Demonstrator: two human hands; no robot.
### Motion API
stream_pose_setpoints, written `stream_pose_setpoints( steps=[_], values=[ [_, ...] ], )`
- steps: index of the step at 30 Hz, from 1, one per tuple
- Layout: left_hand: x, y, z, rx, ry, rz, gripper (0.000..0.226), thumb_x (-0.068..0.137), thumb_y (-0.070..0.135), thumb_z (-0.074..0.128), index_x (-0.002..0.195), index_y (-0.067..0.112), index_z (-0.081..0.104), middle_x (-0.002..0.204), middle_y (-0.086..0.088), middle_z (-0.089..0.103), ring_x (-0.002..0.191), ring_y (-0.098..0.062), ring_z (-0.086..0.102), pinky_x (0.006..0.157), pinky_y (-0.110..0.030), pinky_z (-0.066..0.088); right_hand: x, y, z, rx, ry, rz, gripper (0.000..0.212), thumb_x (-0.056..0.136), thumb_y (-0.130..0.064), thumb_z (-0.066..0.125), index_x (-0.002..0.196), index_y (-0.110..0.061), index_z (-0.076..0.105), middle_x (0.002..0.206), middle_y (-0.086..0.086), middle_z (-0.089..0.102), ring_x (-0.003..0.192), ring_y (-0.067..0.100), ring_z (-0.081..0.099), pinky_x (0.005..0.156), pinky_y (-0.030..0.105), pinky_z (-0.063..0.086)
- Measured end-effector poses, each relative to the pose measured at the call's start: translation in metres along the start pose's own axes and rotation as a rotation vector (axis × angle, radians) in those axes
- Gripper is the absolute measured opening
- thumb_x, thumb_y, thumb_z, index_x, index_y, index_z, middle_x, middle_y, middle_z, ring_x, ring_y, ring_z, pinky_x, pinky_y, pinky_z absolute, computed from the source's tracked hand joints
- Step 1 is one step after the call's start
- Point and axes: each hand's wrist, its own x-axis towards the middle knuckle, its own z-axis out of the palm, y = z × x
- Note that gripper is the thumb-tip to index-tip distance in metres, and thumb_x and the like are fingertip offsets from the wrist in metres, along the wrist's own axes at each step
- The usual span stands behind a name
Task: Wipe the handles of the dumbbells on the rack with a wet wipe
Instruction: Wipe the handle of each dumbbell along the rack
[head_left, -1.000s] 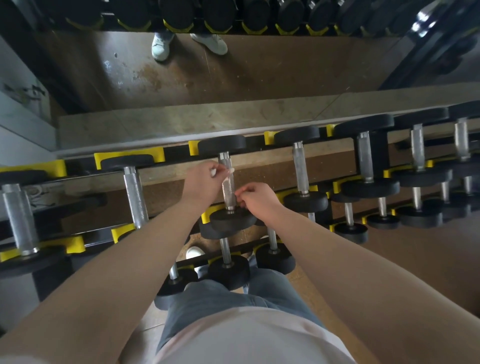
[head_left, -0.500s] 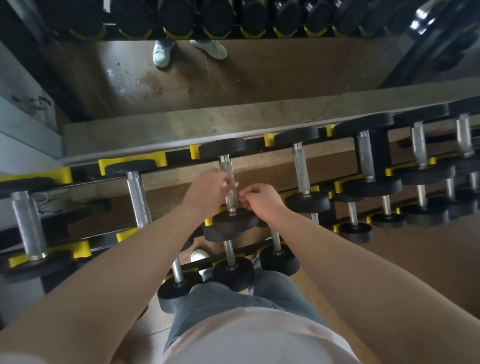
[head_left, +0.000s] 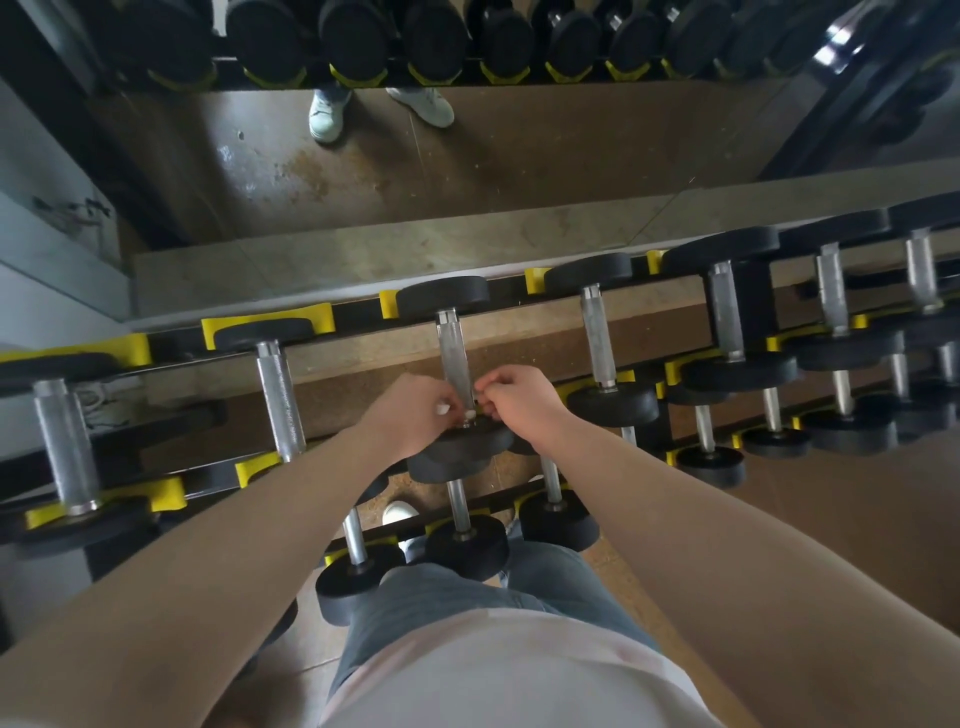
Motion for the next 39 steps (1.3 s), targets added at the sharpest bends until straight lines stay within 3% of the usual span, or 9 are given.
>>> stream_pose_setpoints(
  steps=[6, 12, 17, 22, 26, 30, 34, 37, 39],
  values=[
    [0.003, 0.028, -0.012, -0.368, 0.119, -0.070, 0.008, 0.097, 0.034, 0.068, 0.098, 0.027, 0.072, 0.094, 0.012, 0.068, 0.088, -0.005, 0.061, 0.070, -0.020, 0.043, -0.003, -0.001, -0.013, 0.183, -0.072, -0.014, 0.024, 0.101, -0.023, 0.061, 0.125, -0.022, 0.064, 0.107, -0.003, 0.072, 0.096, 0.011, 0.072, 0.090, 0.035, 0.060],
    [0.014, 0.067, -0.011, -0.509, 0.063, -0.085, 0.006, 0.095, 0.033, 0.071, 0.094, 0.028, 0.073, 0.089, 0.008, 0.072, 0.075, -0.001, 0.063, 0.068, -0.021, 0.050, 0.001, 0.009, -0.061, 0.600, -0.202, 0.035, 0.018, 0.098, -0.011, 0.066, 0.115, -0.013, 0.064, 0.111, 0.014, 0.075, 0.101, 0.024, 0.075, 0.091, 0.040, 0.060],
    [0.034, 0.113, 0.007, -0.551, 0.131, -0.102, 0.007, 0.092, 0.032, 0.075, 0.096, 0.032, 0.070, 0.102, 0.010, 0.069, 0.098, -0.009, 0.064, 0.083, -0.026, 0.052, 0.006, 0.030, -0.112, 0.582, -0.124, -0.014, 0.027, 0.095, -0.009, 0.069, 0.122, -0.013, 0.068, 0.117, 0.014, 0.071, 0.111, 0.030, 0.068, 0.095, 0.043, 0.059],
    [0.059, 0.165, 0.034, -0.541, 0.127, -0.161, 0.013, 0.087, 0.036, 0.081, 0.093, 0.032, 0.070, 0.101, 0.009, 0.070, 0.100, -0.013, 0.064, 0.090, -0.032, 0.053, 0.016, 0.052, -0.164, 0.618, -0.143, -0.006, 0.027, 0.095, -0.003, 0.068, 0.120, -0.012, 0.068, 0.115, 0.013, 0.072, 0.105, 0.027, 0.072, 0.091, 0.039, 0.061],
    [0.080, 0.196, 0.051, -0.612, 0.226, -0.283, 0.011, 0.088, 0.034, 0.081, 0.089, 0.025, 0.075, 0.097, 0.003, 0.072, 0.095, -0.014, 0.066, 0.085, -0.032, 0.055, 0.029, 0.063, -0.196, 0.597, -0.172, -0.006, 0.021, 0.095, -0.004, 0.068, 0.115, -0.012, 0.069, 0.110, 0.013, 0.073, 0.100, 0.025, 0.074, 0.091, 0.039, 0.061],
    [0.095, 0.219, 0.060, -0.734, 0.283, -0.391, 0.010, 0.090, 0.032, 0.079, 0.089, 0.023, 0.076, 0.084, 0.005, 0.070, 0.075, -0.009, 0.060, 0.064, -0.022, 0.048, 0.047, 0.064, -0.215, 0.646, -0.229, 0.017, 0.031, 0.094, -0.003, 0.070, 0.123, -0.011, 0.066, 0.116, 0.013, 0.070, 0.104, 0.024, 0.072, 0.091, 0.038, 0.061],
    [0.096, 0.231, 0.072, -0.819, 0.303, -0.466, 0.010, 0.093, 0.030, 0.075, 0.094, 0.021, 0.078, 0.077, 0.005, 0.067, 0.059, -0.006, 0.048, 0.048, -0.015, 0.038, 0.066, 0.064, -0.221, 0.457, -0.192, 0.039, 0.020, 0.088, -0.001, 0.073, 0.099, -0.018, 0.073, 0.109, 0.012, 0.074, 0.100, 0.024, 0.073, 0.088, 0.038, 0.062],
    [0.099, 0.228, 0.079, -0.834, 0.358, -0.566, 0.019, 0.093, 0.040, 0.070, 0.097, 0.021, 0.072, 0.096, 0.000, 0.071, 0.069, -0.011, 0.052, 0.057, -0.025, 0.040, 0.077, 0.065, -0.222, -0.075, 0.039, -0.361, 0.018, 0.096, -0.014, 0.067, 0.112, -0.018, 0.072, 0.107, -0.001, 0.073, 0.091, 0.010, 0.068, 0.081, 0.027, 0.058],
    [0.099, 0.228, 0.080, -0.920, 0.374, -0.647, 0.036, 0.089, 0.052, 0.065, 0.105, 0.020, 0.068, 0.105, -0.009, 0.071, 0.085, -0.025, 0.064, 0.064, -0.031, 0.048, 0.085, 0.061, -0.218, -0.309, 0.073, -0.640, 0.019, 0.101, -0.017, 0.059, 0.117, -0.016, 0.068, 0.105, -0.002, 0.070, 0.091, 0.011, 0.064, 0.081, 0.027, 0.055]
  ],
)
